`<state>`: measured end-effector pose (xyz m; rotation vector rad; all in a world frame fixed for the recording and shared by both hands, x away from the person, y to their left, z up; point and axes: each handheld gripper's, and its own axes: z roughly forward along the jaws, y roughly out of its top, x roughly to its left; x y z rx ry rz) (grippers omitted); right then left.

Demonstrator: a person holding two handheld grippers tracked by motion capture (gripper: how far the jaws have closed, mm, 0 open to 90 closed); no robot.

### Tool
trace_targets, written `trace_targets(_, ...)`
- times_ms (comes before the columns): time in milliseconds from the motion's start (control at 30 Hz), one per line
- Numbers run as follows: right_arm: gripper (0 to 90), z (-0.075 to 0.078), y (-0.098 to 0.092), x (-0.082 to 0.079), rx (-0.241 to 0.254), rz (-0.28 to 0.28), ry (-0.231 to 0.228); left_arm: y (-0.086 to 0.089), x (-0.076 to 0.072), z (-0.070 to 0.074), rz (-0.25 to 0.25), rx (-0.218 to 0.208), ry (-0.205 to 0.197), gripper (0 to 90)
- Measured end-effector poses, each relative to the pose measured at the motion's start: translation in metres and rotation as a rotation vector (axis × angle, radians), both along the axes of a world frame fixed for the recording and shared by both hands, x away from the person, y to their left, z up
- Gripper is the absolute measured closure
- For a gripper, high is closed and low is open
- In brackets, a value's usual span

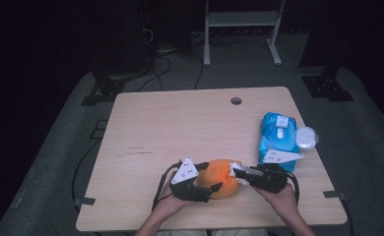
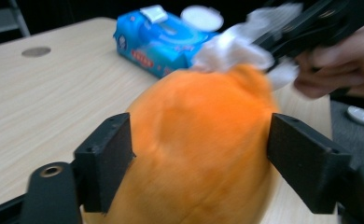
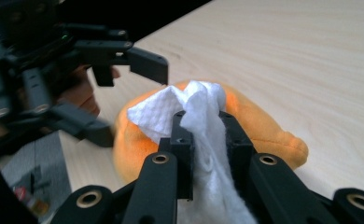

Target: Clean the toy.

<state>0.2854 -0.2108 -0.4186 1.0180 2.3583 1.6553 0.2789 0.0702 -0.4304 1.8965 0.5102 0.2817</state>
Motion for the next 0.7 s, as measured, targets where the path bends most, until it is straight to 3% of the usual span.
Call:
trace_targets(133,77.5,0.008,-0.001,-0.008,-0.022,0.038,-0.015,-0.011,-0.005,-0.009,-0.043,0.032,0.009,30.2)
trace_targets(200,77.4,0.014,-0.004,-0.007,0.013,0.045,-0.023,-0.016,-0.009,-0.011,-0.068,0.031,0.015,31.9)
trace_targets(267,77.4,0.014,-0.004,-0.004,-0.01,0.032,-0.02,-0.023,-0.016,-0.011,-0.101,0.051,-0.018,31.8)
trace_targets(333,77.4,0.007,-0.002,-0.001,-0.089,0.036,0.005,-0.021,-0.016,-0.005,-0.115,0.013,-0.016,29.9)
trace_targets(367,77.4,0.002,-0.003,-0.002,-0.085,0.049,0.033,-0.018,-0.014,-0.002,-0.109,-0.032,-0.006,29.2)
trace_targets(400,77.3,-0.002,-0.005,-0.003,-0.082,0.062,0.047,-0.015,-0.012,0.0,-0.072,-0.055,-0.01,27.3)
trace_targets(433,77.2,-0.004,-0.007,-0.005,-0.085,0.076,0.05,-0.013,-0.01,0.001,-0.033,-0.056,-0.011,26.5)
trace_targets(500,77.1,-0.004,-0.013,-0.011,-0.092,0.104,0.057,-0.012,-0.006,-0.004,-0.011,-0.028,0.01,26.5)
trace_targets(567,76.7,-0.004,-0.016,-0.017,-0.082,0.128,0.058,-0.016,-0.006,-0.012,-0.037,0.009,0.034,26.6)
trace_targets(633,76.5,-0.003,-0.011,-0.023,-0.108,0.164,0.039,-0.02,-0.009,-0.012,-0.053,0.061,0.023,26.8)
trace_targets(700,76.5,-0.001,-0.002,-0.024,-0.14,0.17,0.007,-0.019,-0.009,-0.011,-0.055,0.084,0.023,29.0)
